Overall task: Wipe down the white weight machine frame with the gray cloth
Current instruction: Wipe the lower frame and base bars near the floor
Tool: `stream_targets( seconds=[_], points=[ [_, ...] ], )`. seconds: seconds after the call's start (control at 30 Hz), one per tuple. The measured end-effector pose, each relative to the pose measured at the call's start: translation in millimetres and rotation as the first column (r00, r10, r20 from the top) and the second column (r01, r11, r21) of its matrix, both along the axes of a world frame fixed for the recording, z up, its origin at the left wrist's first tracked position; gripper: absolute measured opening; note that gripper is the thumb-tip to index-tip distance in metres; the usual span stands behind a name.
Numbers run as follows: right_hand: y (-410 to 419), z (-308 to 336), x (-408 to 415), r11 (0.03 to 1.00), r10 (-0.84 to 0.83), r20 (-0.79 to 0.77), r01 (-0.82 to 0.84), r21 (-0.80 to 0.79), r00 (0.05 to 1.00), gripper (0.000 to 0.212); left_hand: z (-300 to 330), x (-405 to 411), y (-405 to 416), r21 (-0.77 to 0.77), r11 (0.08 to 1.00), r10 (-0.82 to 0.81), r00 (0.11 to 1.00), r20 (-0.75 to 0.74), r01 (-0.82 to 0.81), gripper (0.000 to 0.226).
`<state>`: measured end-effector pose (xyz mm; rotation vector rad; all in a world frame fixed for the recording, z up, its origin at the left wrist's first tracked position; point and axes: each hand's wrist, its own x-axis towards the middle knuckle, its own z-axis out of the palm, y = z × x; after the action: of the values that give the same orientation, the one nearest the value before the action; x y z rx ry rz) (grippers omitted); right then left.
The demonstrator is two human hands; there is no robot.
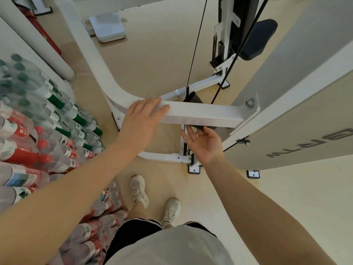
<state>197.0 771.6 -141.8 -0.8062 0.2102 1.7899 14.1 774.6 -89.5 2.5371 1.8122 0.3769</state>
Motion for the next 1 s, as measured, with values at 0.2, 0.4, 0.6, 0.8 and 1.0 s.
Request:
stream_targets(
  seconds=[0.2, 0.4, 0.6, 0.8, 1.0],
  points=[
    [-6.2, -9.9, 28.0, 0.998, 0.056, 0.17, -0.053, -0.019, 0.984, 0.019, 4.9, -11.4, 5.3, 0.027, 0.999, 0.043, 0.999, 0.02, -0.043, 0.039],
    [-7.1, -9.6, 14.3, 0.998, -0.055, 0.055, 0.057, -0.038, 0.997, 0.022, -3.1, -10.4, 3.9, 0.083, 0.995, 0.045, 0.998, 0.035, -0.048, 0.05],
    [5.6, -6.7, -38.1, 0.998, -0.043, -0.086, 0.039, -0.055, 0.995, 0.021, -2.0, -14.8, 6.9, 0.144, 0.99, -0.011, 1.0, 0.026, 0.007, 0.049],
    [-4.4, -13.6, 10.2, 0.984, -0.169, -0.001, 0.169, -0.062, 0.986, 0.018, -3.7, -12.9, 6.7, 0.176, 0.984, -0.006, 0.999, 0.038, -0.001, 0.05],
    [-1.8, -13.3, -26.1, 0.997, -0.049, 0.066, 0.053, -0.058, 0.997, 0.018, -2.7, -11.4, 3.3, 0.157, 0.987, 0.017, 0.996, 0.093, -0.031, 0.044]
  ],
)
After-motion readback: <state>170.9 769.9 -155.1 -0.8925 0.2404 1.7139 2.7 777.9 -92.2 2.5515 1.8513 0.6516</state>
